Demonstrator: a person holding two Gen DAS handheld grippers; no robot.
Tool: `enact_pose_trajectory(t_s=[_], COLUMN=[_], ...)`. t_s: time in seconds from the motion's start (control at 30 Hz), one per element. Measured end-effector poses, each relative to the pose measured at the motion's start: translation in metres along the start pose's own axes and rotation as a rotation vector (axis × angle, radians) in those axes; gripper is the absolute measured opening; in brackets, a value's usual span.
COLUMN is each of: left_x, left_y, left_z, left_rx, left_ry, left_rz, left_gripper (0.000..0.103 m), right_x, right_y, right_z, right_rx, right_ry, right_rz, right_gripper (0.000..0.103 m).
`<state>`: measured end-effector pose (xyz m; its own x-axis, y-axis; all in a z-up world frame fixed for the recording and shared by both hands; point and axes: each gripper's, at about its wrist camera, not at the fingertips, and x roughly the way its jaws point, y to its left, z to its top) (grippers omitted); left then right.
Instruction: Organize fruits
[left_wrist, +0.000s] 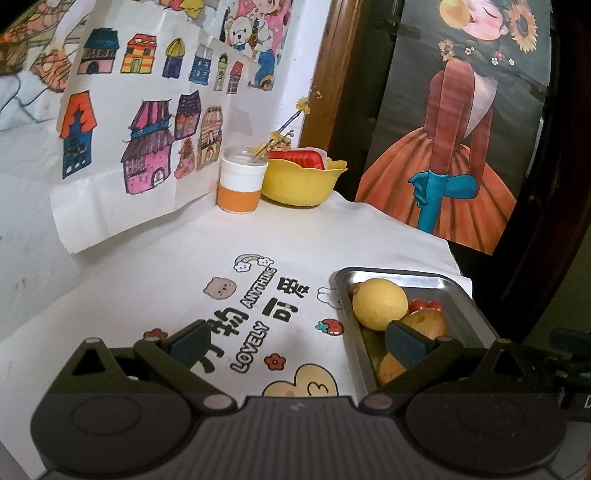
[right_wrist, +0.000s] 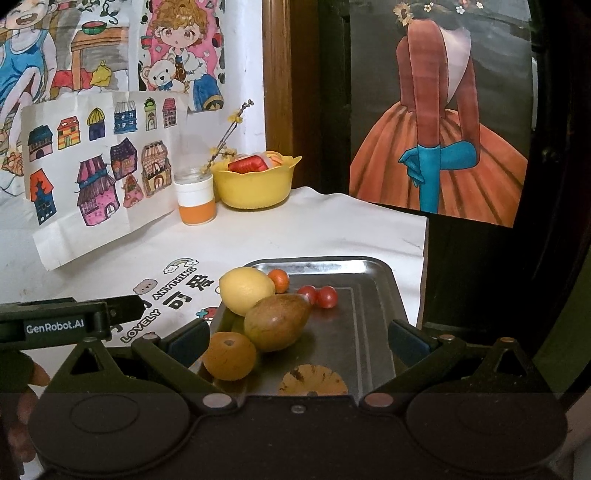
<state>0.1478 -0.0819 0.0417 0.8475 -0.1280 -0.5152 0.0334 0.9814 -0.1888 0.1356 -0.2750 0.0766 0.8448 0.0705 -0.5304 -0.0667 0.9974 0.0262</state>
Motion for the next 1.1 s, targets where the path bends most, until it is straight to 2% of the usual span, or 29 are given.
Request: enact_pose_trajectory(t_s=[1.1], left_x=[-0.041], left_y=[0.027], left_z=[-0.035], left_rx=[0.006], left_ry=[-0.073], left_rz=[0.033], left_gripper=[0.103], right_x=[-0.035], right_y=[0.031], right_z=[-0.029], right_rx=[-0.032], right_ry=[-0.066], right_rz=[-0.021], right_gripper=[0.102])
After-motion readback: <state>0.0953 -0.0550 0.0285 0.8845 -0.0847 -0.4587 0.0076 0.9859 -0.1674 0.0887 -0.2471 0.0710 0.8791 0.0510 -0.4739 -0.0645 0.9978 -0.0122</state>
